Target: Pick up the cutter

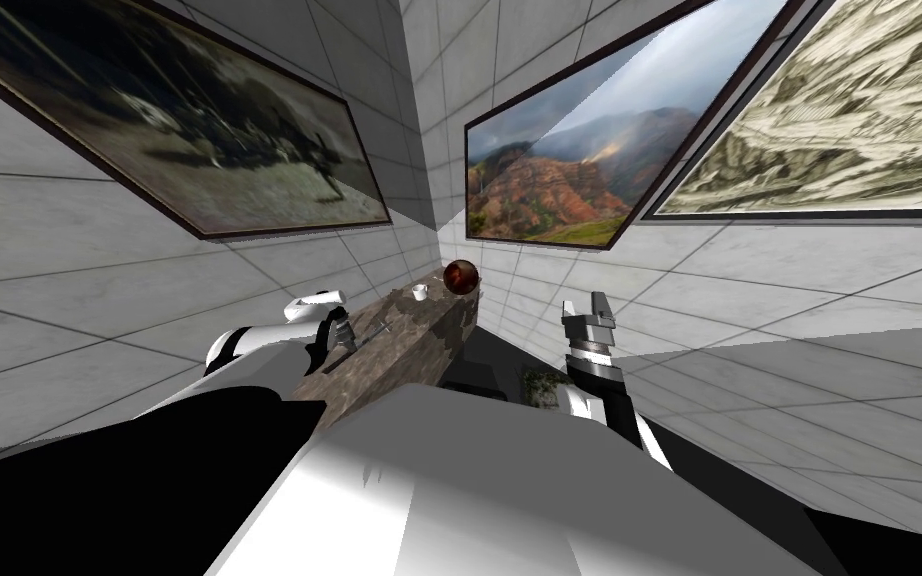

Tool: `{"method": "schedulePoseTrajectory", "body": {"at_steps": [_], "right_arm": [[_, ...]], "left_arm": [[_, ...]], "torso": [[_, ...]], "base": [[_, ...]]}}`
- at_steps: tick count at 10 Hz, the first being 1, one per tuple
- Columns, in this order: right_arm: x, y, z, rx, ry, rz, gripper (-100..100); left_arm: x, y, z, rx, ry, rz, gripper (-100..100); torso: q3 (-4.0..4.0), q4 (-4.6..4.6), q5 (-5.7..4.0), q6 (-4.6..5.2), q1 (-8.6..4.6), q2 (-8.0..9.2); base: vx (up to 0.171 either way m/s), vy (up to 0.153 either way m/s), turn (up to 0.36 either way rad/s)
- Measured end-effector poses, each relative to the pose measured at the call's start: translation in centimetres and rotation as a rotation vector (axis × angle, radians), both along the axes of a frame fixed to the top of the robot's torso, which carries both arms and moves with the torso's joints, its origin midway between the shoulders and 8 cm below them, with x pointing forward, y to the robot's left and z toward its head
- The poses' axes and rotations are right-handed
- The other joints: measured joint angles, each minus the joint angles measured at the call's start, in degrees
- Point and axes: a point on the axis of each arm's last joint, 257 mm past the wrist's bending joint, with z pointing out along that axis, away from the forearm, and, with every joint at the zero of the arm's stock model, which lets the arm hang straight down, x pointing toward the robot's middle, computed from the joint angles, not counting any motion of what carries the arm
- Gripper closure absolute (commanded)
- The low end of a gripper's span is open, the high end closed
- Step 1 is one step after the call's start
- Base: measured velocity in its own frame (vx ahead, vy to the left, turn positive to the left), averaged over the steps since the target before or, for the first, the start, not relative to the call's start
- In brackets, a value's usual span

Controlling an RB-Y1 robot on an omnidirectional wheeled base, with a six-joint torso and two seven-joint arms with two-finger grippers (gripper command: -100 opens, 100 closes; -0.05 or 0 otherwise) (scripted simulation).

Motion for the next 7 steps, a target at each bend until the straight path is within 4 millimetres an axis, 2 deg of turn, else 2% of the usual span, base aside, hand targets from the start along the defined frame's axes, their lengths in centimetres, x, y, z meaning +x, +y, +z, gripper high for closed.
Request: {"method": "schedulePoseTrajectory", "body": {"at_steps": [3, 4, 7], "right_arm": [[0.0, 0.0, 0.0, 0.0, 0.0, 0.0, 0], [0.0, 0.0, 0.0, 0.0, 0.0, 0.0, 0], [0.0, 0.0, 0.0, 0.0, 0.0, 0.0, 0]], "left_arm": [[-0.1, -0.6, -2.0, -0.001, 0.002, -0.008, -100], [-0.1, -0.5, -2.1, 0.001, 0.0, -0.009, 100], [-0.1, -0.6, -2.1, 0.0, 0.001, -0.008, 100]], "torso": [[0.01, 0.0, 0.01, 0.0, 0.0, 0.02], [0.02, 0.01, -0.01, 0.0, -0.02, 0.03], [-0.01, -0.01, 0.06, 0.01, 0.09, 0.0]], "base": [[0.004, 0.008, 0.016], [0.0, 0.0, 0.0], [0.0, 0.0, 0.0]]}}
